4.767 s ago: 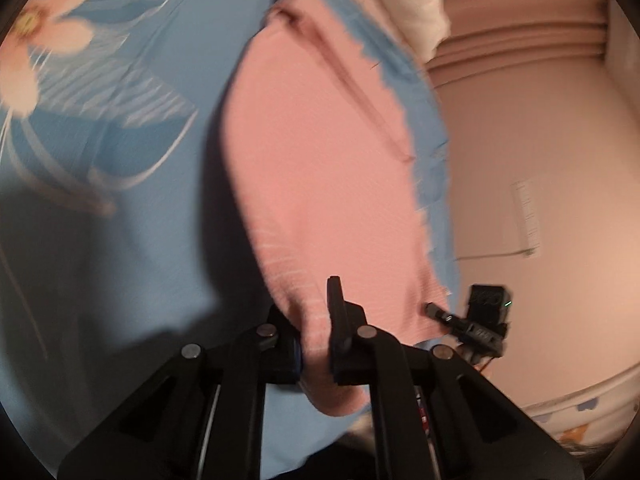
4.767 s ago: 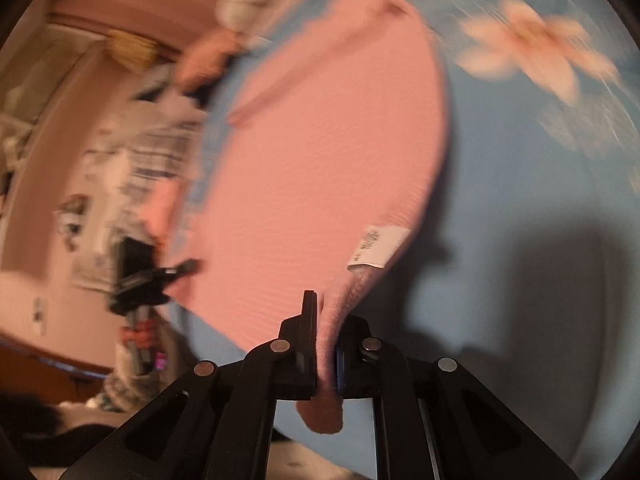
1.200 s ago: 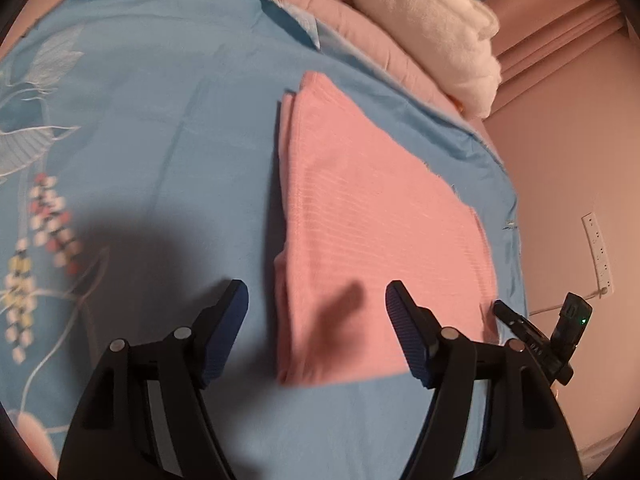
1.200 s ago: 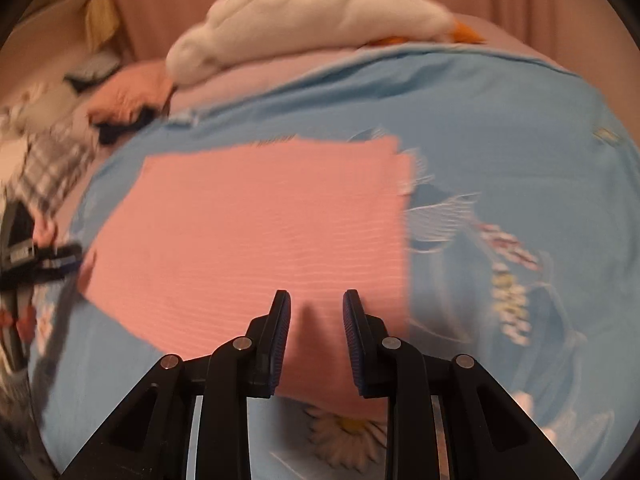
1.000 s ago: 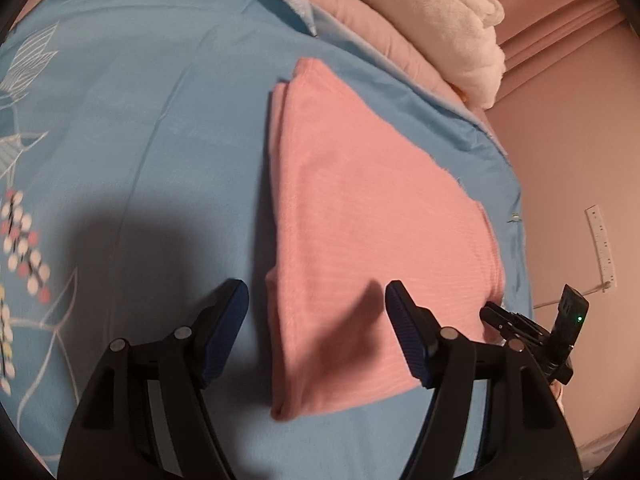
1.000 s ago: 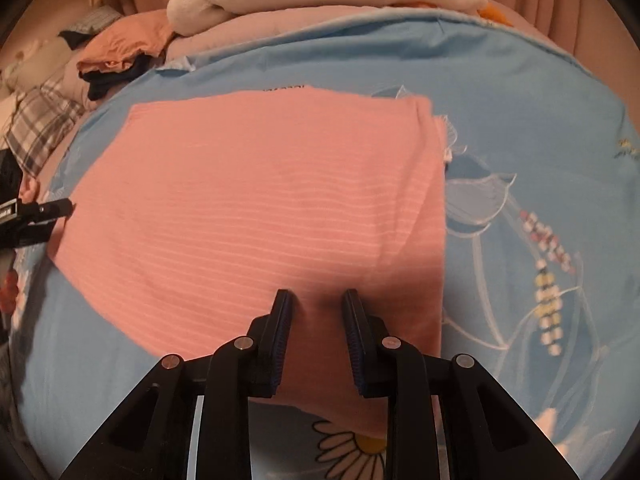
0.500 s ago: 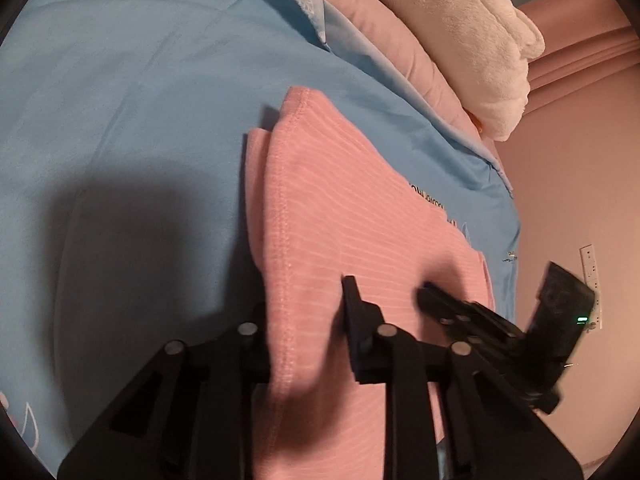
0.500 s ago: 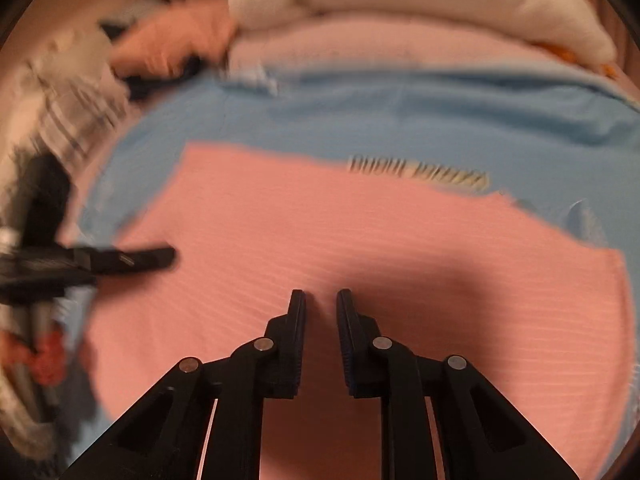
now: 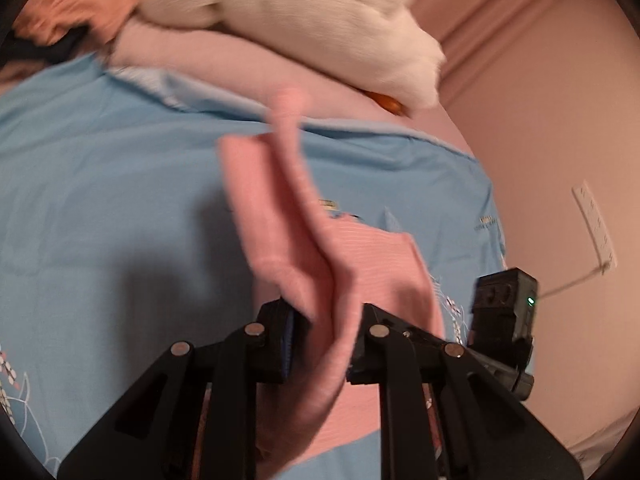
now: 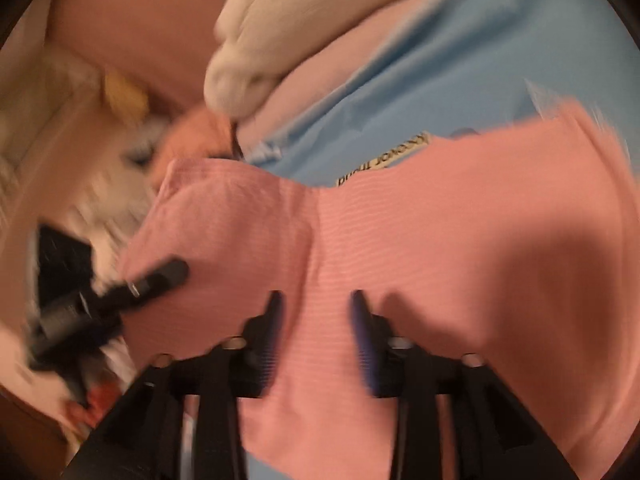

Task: Fold small clothes
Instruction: 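Fold the hem over with the right gripper while the left gripper flattens the folded shirt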

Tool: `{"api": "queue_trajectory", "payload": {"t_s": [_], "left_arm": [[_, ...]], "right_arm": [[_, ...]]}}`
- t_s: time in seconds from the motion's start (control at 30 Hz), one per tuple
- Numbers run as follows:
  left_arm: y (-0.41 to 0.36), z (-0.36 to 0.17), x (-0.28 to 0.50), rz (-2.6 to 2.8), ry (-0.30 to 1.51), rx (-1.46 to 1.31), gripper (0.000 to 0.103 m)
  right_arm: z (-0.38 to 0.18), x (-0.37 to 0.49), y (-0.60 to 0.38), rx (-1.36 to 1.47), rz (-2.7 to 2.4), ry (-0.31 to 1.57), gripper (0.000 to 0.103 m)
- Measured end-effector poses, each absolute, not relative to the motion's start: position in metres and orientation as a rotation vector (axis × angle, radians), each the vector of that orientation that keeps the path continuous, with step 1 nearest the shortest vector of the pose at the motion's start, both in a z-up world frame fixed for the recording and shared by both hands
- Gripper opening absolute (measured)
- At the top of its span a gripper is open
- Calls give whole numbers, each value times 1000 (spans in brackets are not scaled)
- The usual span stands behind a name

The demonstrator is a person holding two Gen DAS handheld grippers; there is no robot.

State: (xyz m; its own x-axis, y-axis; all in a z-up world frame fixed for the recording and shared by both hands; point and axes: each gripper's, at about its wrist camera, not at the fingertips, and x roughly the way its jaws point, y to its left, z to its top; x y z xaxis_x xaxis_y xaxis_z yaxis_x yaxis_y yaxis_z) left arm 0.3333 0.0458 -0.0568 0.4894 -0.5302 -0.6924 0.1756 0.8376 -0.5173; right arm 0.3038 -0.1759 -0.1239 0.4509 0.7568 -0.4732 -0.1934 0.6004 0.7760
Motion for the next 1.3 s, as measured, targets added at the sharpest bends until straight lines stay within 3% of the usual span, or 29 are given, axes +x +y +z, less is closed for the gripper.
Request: {"api": "queue_trajectory", "payload": {"t_s": [0.1,0.2,0.27,0.47,0.57,0.63,0.7,0.73,1.0,1.3], "left_arm": [[3,-60,336,-445,1003,-330,17],[-33,-80,341,-453,1060,-268,20],[-53,-101,344,-463,1128,-232,26],[-51,-108,325,-577,1144,-264,51],[-24,-99,297,-602,1123,-262,51],[-7,-98,283,-598,1113,-271,51],[14,-99,272,-563,1109,-270,51],[16,-99,267,-546,1105,-267,51],[37,-107,261,-516,1095,-321,51],[2,-115,271,-571,1111,-306,51]], "right_arm": [[-147,305,-208,1060,735,859,55],[-166,307,-225,1236,740,816,67],[-175,310,-227,1301,747,816,67],[-163,316,-221,1141,660,942,67],[-152,318,-215,1016,598,989,66],[-149,321,-207,932,548,1021,56],[-150,320,-204,820,490,1053,20],[-150,321,-201,774,472,1067,12],[-100,320,-232,602,477,970,11],[-147,333,-279,627,329,1042,11]]}}
